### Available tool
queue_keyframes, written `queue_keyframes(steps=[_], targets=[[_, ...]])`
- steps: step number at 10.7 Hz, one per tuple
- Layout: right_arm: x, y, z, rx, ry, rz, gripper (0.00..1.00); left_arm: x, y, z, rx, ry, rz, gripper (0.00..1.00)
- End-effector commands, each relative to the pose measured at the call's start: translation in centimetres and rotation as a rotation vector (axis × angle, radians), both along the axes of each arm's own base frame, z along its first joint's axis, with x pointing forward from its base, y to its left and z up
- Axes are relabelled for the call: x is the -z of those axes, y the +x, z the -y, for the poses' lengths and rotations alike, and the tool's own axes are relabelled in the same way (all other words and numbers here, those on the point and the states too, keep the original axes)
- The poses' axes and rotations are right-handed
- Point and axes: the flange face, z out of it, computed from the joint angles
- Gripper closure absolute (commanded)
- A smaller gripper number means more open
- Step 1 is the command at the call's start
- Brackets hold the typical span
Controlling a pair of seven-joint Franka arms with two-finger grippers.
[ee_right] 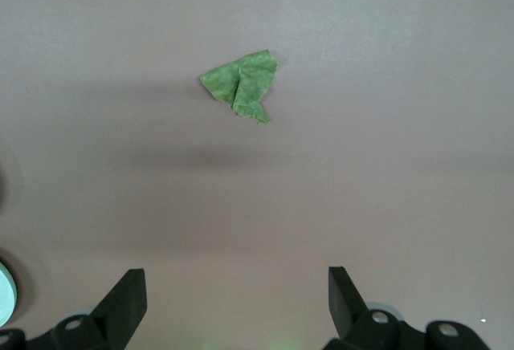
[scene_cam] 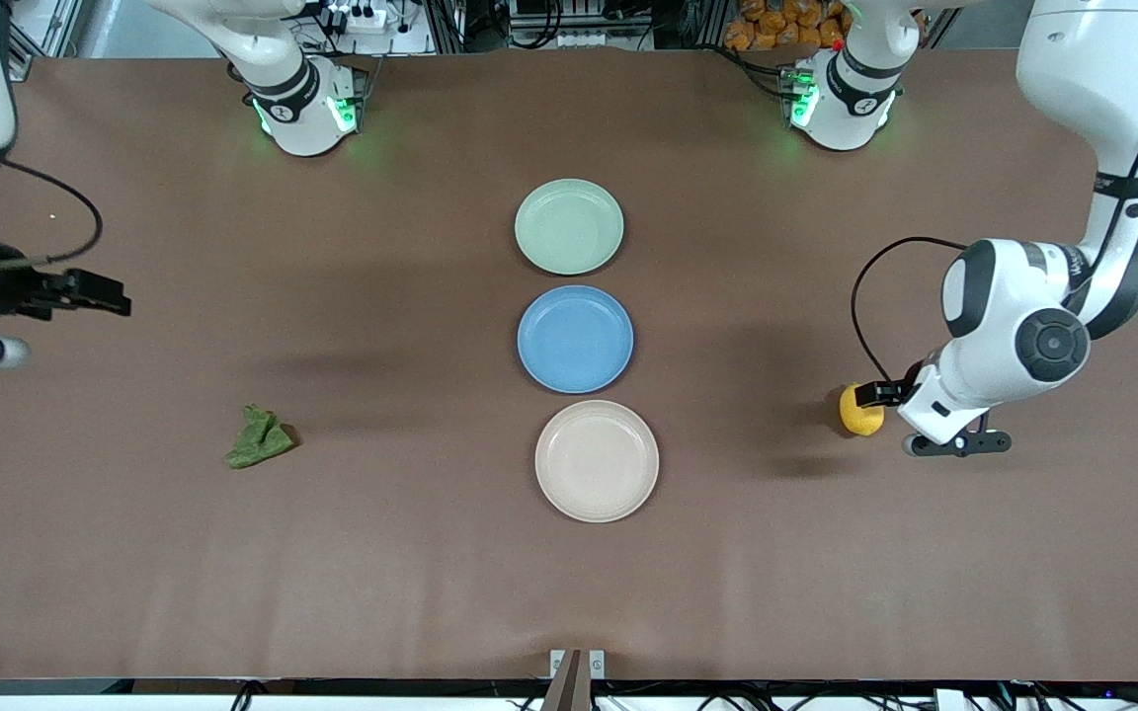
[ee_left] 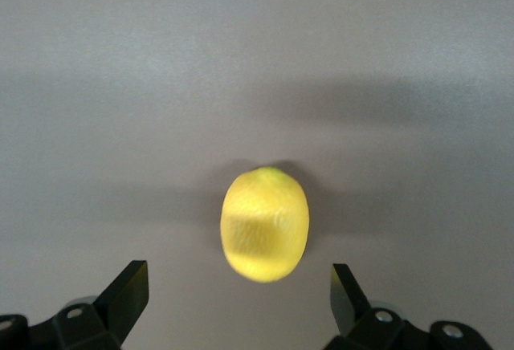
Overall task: Place lemon and lettuce in plates
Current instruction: 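Grasp the lemon with the left gripper while the right gripper reaches the lettuce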
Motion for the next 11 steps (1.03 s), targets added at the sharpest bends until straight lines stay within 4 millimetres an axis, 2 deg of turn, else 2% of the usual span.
queue_keyframes(steps=[1,2,3,6,8,11], targets=[[0.9,0.5,1.4,0.118,0.001,0.018,0.0,2.9,0.3,1.0,-0.01,0.018,0.017,0.0],[2.9,2.2,1.2,0.23,-0.017,0.048,0.0,3.9,0.3,1.2,-0.006,0.014,0.021,0.0],[4.0,3.0,1.2,0.311,-0.026,0.054,0.0,4.8,0.4,1.3,-0.001,0.012,0.028,0.0],[8.5,4.1,1.6,0.383,-0.02,0.0,0.0,7.1,0.5,1.5,0.013,0.008,0.042,0.0],[11.4,5.0,0.1,0.496,0.022,-0.036,0.0,8.3,0.4,1.5,0.01,0.005,0.038,0.0],[17.7,5.0,-3.0,0.54,-0.012,-0.051,0.0,9.4,0.4,1.2,0.008,-0.001,0.045,0.0]])
